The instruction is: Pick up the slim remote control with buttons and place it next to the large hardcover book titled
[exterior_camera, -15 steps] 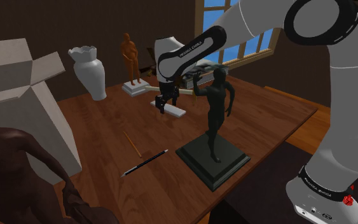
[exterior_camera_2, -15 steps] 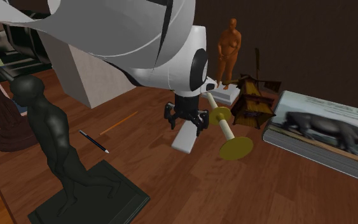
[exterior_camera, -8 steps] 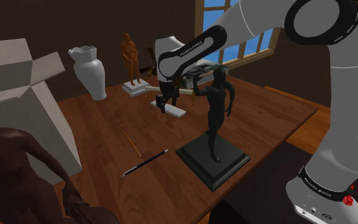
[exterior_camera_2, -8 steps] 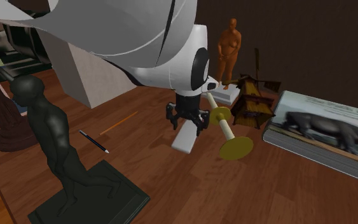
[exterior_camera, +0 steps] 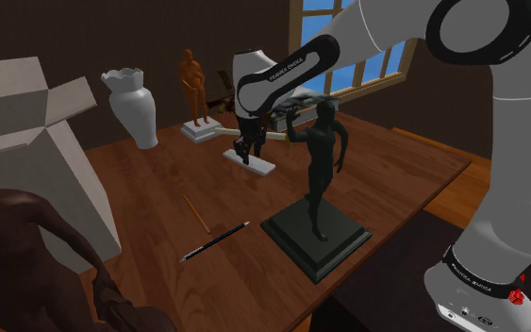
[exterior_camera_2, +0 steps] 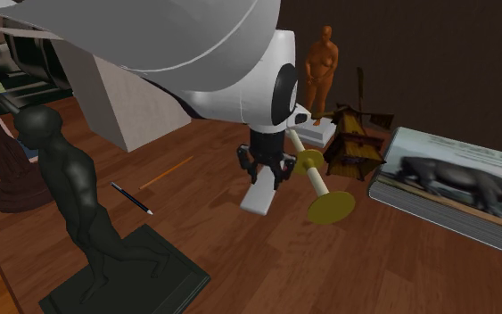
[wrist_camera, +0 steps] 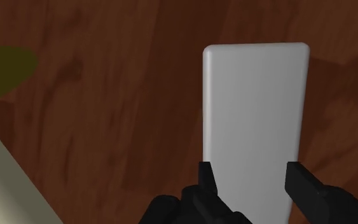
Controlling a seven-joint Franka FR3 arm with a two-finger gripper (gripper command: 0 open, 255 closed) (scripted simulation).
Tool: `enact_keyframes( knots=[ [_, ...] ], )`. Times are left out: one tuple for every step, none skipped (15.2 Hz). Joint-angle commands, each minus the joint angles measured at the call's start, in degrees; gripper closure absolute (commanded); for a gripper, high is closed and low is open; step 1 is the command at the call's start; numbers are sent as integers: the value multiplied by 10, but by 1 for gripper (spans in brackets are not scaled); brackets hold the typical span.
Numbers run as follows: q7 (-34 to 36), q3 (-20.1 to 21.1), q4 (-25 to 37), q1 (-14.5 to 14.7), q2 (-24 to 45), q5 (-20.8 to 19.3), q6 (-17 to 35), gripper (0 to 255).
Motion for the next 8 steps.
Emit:
enact_keyframes(
  knots=[
    [-1, 2, 6, 2, 13, 2, -14, 255],
    [-2, 2, 9, 2, 10, 2, -20, 255],
    [-2, 3, 12, 2, 6, 3, -26, 255],
    [-3, 3, 15, 1, 3, 4, -33, 255],
    [-3, 3, 18, 1, -1, 5, -39, 255],
    [-2, 2, 15, 1, 0, 4, -32, 255],
    [-2, 2, 15, 1, 0, 4, -32, 0],
    [-2, 1, 56, 6, 20, -3, -57, 0]
  ],
)
